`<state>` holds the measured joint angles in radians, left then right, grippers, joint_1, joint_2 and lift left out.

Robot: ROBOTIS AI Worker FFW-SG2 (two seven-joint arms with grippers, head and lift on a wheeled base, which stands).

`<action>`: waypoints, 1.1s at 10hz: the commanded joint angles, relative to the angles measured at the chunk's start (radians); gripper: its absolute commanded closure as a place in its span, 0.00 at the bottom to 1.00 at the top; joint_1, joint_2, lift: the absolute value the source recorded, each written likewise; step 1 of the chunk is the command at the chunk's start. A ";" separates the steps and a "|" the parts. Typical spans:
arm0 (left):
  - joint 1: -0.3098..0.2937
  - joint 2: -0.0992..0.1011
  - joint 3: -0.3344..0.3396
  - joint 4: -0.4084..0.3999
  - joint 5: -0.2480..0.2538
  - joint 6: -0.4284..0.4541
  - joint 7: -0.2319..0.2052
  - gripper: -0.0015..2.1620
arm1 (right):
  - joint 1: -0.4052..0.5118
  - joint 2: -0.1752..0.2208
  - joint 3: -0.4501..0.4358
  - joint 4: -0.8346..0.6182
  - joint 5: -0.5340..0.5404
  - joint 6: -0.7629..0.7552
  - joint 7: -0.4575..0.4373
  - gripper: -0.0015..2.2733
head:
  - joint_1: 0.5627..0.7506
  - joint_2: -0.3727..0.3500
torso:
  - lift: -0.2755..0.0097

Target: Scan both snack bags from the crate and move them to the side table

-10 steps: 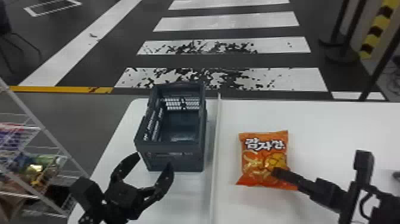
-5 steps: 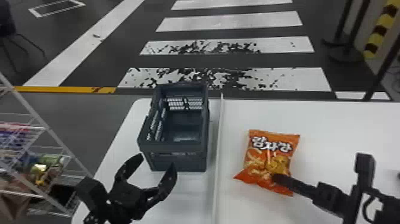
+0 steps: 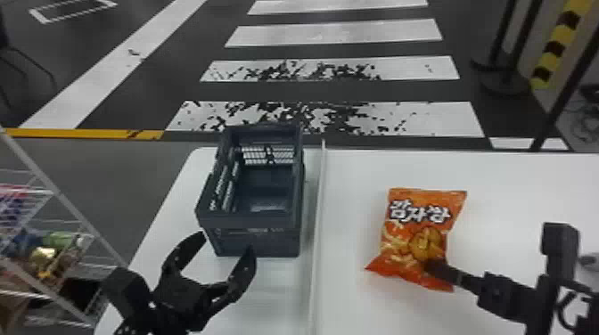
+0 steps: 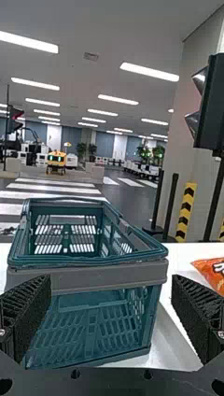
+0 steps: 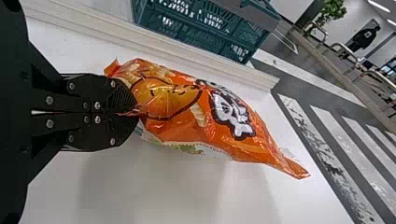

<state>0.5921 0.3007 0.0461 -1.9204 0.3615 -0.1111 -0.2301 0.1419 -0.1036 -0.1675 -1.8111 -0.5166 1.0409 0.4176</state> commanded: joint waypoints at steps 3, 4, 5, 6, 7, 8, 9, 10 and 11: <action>0.000 0.003 -0.011 0.001 -0.001 0.000 0.000 0.02 | 0.004 -0.053 -0.127 -0.093 -0.011 0.051 -0.039 0.99 | 0.70 0.61 | 0.62; 0.000 0.003 -0.009 0.001 0.001 0.000 0.000 0.02 | -0.004 -0.073 -0.159 -0.106 -0.013 0.078 -0.056 0.99 | 0.70 0.58 | 0.62; 0.000 0.003 -0.009 0.001 0.001 0.000 0.000 0.02 | -0.013 -0.096 -0.188 -0.109 -0.013 0.087 -0.062 0.99 | 0.70 0.53 | 0.62; 0.000 0.003 -0.009 0.000 0.001 0.000 0.000 0.02 | -0.022 -0.116 -0.201 -0.131 0.004 0.094 -0.082 0.99 | 0.70 0.48 | 0.62; 0.000 0.003 -0.009 0.000 -0.001 0.000 0.000 0.02 | -0.021 -0.137 -0.193 -0.166 0.072 0.094 -0.109 0.99 | 0.70 0.44 | 0.62; 0.000 0.003 -0.009 0.001 0.001 0.000 0.000 0.02 | -0.016 -0.160 -0.153 -0.203 0.175 0.109 -0.145 0.99 | 0.70 0.41 | 0.62; -0.002 0.003 -0.011 0.001 -0.001 0.000 0.002 0.02 | -0.015 -0.185 -0.084 -0.224 0.293 0.127 -0.175 0.99 | 0.70 0.37 | 0.62; -0.002 0.002 -0.009 0.001 -0.001 0.000 0.000 0.02 | -0.013 -0.206 -0.003 -0.237 0.415 0.143 -0.201 0.99 | 0.70 0.33 | 0.62; -0.002 0.003 -0.009 0.001 -0.001 0.003 0.002 0.02 | -0.010 -0.228 0.089 -0.238 0.523 0.149 -0.223 0.99 | 0.70 0.31 | 0.62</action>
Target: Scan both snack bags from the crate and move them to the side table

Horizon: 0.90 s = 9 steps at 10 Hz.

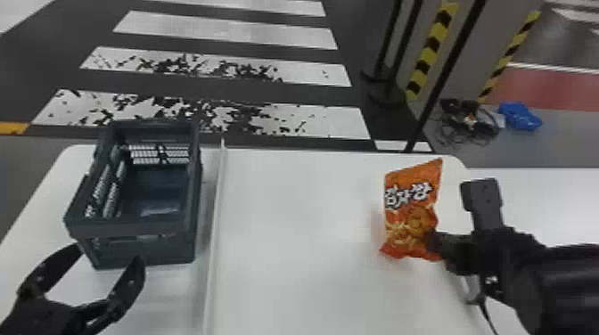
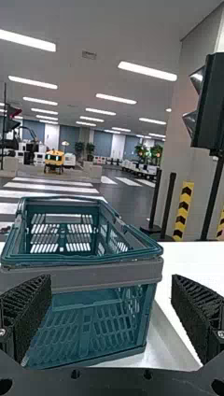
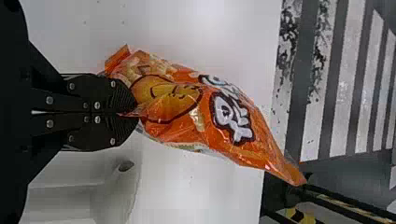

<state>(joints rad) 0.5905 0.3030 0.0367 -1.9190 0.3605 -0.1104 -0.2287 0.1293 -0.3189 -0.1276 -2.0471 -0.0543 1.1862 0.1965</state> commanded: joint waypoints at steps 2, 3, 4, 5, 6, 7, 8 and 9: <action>0.000 0.001 0.002 0.002 0.000 0.002 0.000 0.02 | 0.013 -0.028 0.215 -0.015 0.245 0.010 -0.043 0.99 | 0.70 0.31 | 0.62; 0.000 0.001 0.002 0.002 0.000 0.002 0.000 0.02 | 0.015 -0.029 0.246 -0.041 0.286 0.022 -0.058 0.99 | 0.70 0.32 | 0.62; 0.000 0.001 0.003 0.002 0.000 0.002 0.000 0.02 | 0.021 -0.037 0.256 -0.082 0.315 0.059 -0.065 0.99 | 0.70 0.33 | 0.62; 0.000 0.001 0.003 0.002 0.000 -0.001 0.000 0.02 | 0.033 -0.045 0.295 -0.125 0.369 0.092 -0.074 0.99 | 0.70 0.34 | 0.62; 0.000 0.001 0.003 0.003 0.000 0.002 0.000 0.02 | 0.046 -0.058 0.364 -0.153 0.452 0.114 -0.085 0.99 | 0.70 0.34 | 0.62; -0.003 -0.001 0.000 0.006 0.000 0.002 0.000 0.02 | 0.047 -0.069 0.445 -0.153 0.548 0.129 -0.088 0.99 | 0.70 0.34 | 0.62; -0.005 -0.001 -0.001 0.008 0.000 0.002 0.000 0.02 | 0.042 -0.080 0.513 -0.145 0.597 0.135 -0.088 0.99 | 0.70 0.36 | 0.62; -0.005 -0.001 -0.001 0.008 0.000 0.002 0.000 0.02 | 0.042 -0.086 0.594 -0.131 0.674 0.135 -0.088 0.99 | 0.70 0.38 | 0.62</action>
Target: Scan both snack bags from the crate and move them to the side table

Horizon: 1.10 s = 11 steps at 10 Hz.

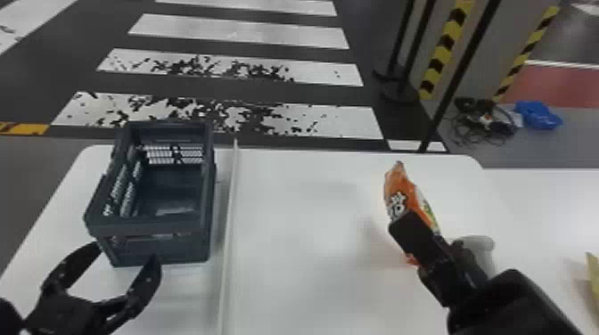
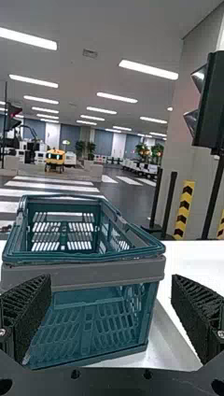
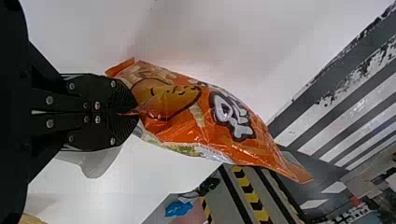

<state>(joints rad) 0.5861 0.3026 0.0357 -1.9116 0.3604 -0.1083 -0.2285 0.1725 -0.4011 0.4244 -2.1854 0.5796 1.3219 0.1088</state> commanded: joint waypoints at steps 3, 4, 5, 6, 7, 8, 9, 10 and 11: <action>0.001 0.001 0.001 0.000 0.000 -0.003 0.000 0.02 | -0.024 -0.028 0.284 0.108 0.252 0.037 0.034 0.99 | 0.70 0.45 | 0.62; 0.001 0.001 0.001 0.000 0.000 -0.003 0.000 0.02 | -0.030 -0.038 0.350 0.147 0.302 0.037 0.051 0.99 | 0.70 0.48 | 0.62; 0.001 0.003 0.001 0.000 0.000 0.000 0.000 0.02 | -0.033 -0.047 0.396 0.171 0.321 0.037 0.065 0.99 | 0.70 0.50 | 0.62; 0.001 0.004 0.001 0.000 0.000 0.000 0.000 0.02 | -0.031 -0.053 0.435 0.176 0.318 0.033 0.075 0.91 | 0.70 0.52 | 0.62; 0.001 0.004 0.000 -0.001 0.000 0.000 0.000 0.02 | -0.024 -0.059 0.452 0.167 0.302 0.024 0.074 0.57 | 0.70 0.54 | 0.62; 0.001 0.004 0.000 -0.001 0.000 -0.003 0.000 0.02 | -0.022 -0.059 0.450 0.147 0.276 0.024 0.072 0.22 | 0.70 0.56 | 0.62; 0.001 0.004 0.000 -0.001 0.000 0.000 0.000 0.02 | -0.019 -0.056 0.422 0.101 0.227 0.024 0.071 0.00 | 0.70 0.58 | 0.62; 0.001 0.006 -0.002 -0.001 0.000 -0.003 -0.002 0.02 | -0.010 -0.048 0.376 0.049 0.158 0.018 0.072 0.00 | 0.70 0.60 | 0.62; 0.001 0.006 -0.002 -0.003 0.002 -0.003 -0.002 0.02 | 0.005 -0.042 0.304 -0.014 0.054 0.003 0.074 0.02 | 0.70 0.61 | 0.62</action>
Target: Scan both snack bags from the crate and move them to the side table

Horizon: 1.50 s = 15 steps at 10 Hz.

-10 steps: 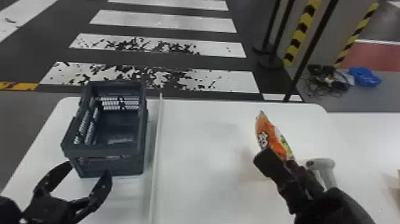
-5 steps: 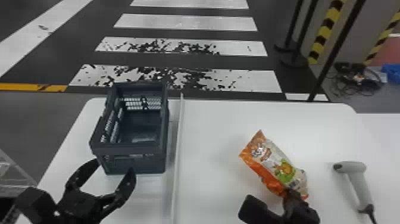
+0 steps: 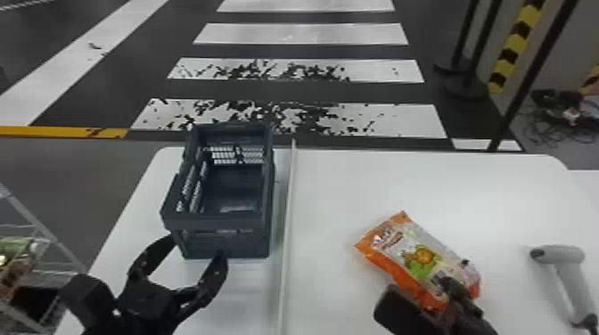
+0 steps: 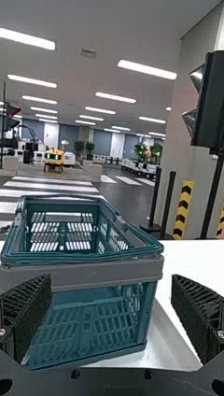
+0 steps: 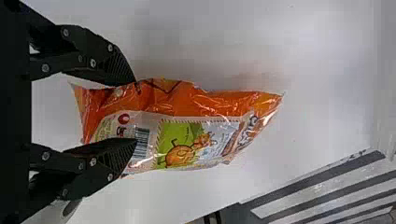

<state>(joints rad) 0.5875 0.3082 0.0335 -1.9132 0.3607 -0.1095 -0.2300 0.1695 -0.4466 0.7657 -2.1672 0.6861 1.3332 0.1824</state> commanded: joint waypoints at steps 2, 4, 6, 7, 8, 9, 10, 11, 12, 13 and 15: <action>0.000 0.003 -0.001 -0.001 0.000 0.001 0.000 0.02 | 0.039 0.022 -0.197 -0.137 -0.272 -0.045 0.011 0.02 | 0.70 0.64 | 0.62; 0.000 0.003 -0.001 -0.001 0.001 -0.002 0.000 0.02 | 0.065 0.042 -0.348 -0.203 -0.457 -0.091 0.032 0.02 | 0.70 0.67 | 0.62; -0.002 0.003 -0.001 0.003 0.001 -0.002 -0.002 0.02 | 0.071 0.066 -0.462 -0.207 -0.608 -0.159 0.034 0.03 | 0.70 0.68 | 0.62; -0.002 0.003 -0.001 0.007 0.001 -0.002 -0.002 0.02 | 0.071 0.078 -0.508 -0.195 -0.677 -0.186 0.034 0.04 | 0.70 0.69 | 0.62; -0.002 0.003 -0.001 0.010 0.001 -0.002 -0.002 0.02 | 0.071 0.094 -0.543 -0.189 -0.732 -0.205 0.034 0.06 | 0.70 0.69 | 0.62; -0.003 0.002 -0.001 0.011 0.001 -0.002 -0.002 0.02 | 0.071 0.109 -0.574 -0.175 -0.778 -0.229 0.040 0.20 | 0.70 0.69 | 0.62; -0.005 0.002 -0.001 0.014 0.006 -0.002 -0.003 0.02 | 0.071 0.121 -0.600 -0.149 -0.821 -0.248 0.061 0.60 | 0.70 0.70 | 0.62; -0.005 0.000 -0.001 0.016 0.007 -0.002 -0.005 0.02 | 0.061 0.125 -0.609 -0.111 -0.838 -0.257 0.061 0.95 | 0.70 0.71 | 0.62; -0.005 0.000 -0.001 0.016 0.007 -0.002 -0.005 0.02 | 0.050 0.123 -0.609 -0.068 -0.833 -0.306 0.115 0.98 | 0.70 0.71 | 0.62; -0.005 0.000 -0.001 0.017 0.007 -0.002 -0.005 0.02 | 0.035 0.123 -0.614 -0.016 -0.843 -0.364 0.167 0.99 | 0.70 0.71 | 0.62; -0.005 -0.003 -0.001 0.016 0.007 -0.002 -0.006 0.02 | -0.018 0.128 -0.592 0.110 -0.850 -0.481 0.204 0.99 | 0.70 0.73 | 0.62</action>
<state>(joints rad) 0.5829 0.3067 0.0319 -1.8967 0.3679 -0.1111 -0.2362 0.1677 -0.3202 0.1641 -2.0924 -0.1622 0.8867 0.3874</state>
